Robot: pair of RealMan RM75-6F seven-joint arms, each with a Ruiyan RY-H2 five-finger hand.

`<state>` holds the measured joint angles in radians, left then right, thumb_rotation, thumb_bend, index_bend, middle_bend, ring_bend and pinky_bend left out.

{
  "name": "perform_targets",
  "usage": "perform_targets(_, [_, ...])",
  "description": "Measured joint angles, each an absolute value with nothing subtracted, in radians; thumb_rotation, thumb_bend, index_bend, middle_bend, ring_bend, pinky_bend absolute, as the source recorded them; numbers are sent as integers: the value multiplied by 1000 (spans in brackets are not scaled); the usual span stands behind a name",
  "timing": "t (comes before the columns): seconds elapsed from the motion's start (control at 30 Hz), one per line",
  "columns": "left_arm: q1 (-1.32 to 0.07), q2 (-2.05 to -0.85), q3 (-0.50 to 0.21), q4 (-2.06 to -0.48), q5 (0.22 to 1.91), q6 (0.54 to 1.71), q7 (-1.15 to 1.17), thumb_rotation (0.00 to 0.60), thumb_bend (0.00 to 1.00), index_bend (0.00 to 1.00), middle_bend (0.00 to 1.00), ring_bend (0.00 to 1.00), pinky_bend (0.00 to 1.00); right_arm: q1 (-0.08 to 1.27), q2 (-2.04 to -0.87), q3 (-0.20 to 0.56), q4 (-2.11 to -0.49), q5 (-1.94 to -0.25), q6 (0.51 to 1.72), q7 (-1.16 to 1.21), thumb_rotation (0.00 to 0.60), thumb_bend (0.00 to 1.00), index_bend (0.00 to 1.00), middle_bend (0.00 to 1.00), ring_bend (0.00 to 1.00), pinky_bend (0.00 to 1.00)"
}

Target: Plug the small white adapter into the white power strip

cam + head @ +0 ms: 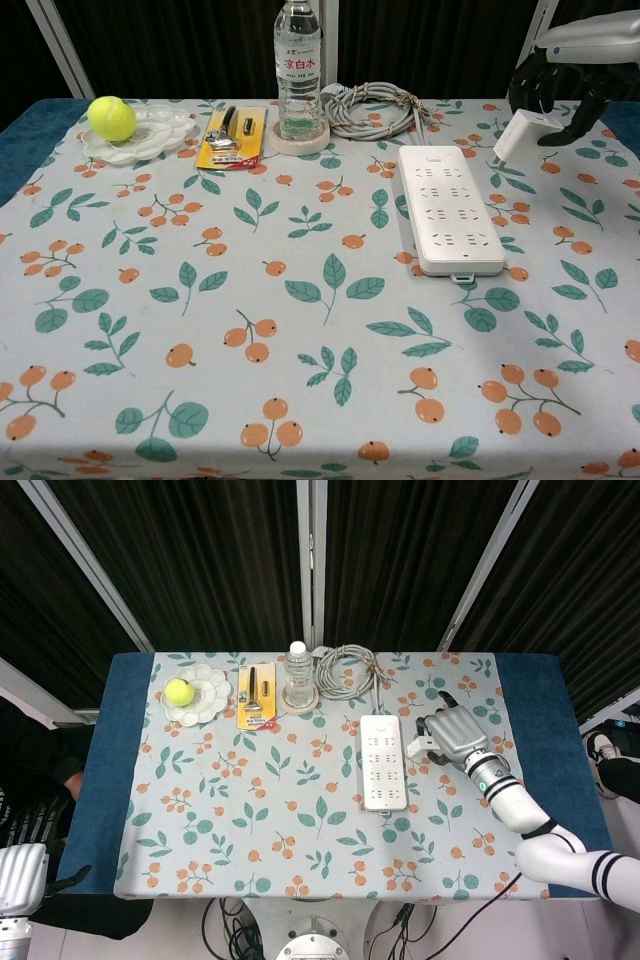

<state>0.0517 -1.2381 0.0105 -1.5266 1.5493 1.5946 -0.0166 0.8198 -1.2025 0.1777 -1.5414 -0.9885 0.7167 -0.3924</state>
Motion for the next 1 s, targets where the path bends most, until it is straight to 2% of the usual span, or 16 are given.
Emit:
perform_targets(0.23, [52,-1245,11,-1506,1550,1593,-37,600,81,65,0,0,0,919,-1259,138,-1549,-778,726,-580,600,564,765,675,404,0])
perform_targets(0.5, [49,-1257,10,-1476,1550,1589,-65,600,82,65,0,0,0,1003,-1325,92,-1574,-593,830,-727,600,563,768,675,404,0])
perform_targets(1.0, [49,-1276,9,-1426,1547,1587,-112,600,82,65,0,0,0,1062,-1367,65,-1587,-478,903,-798,600,563,769,675,405,0])
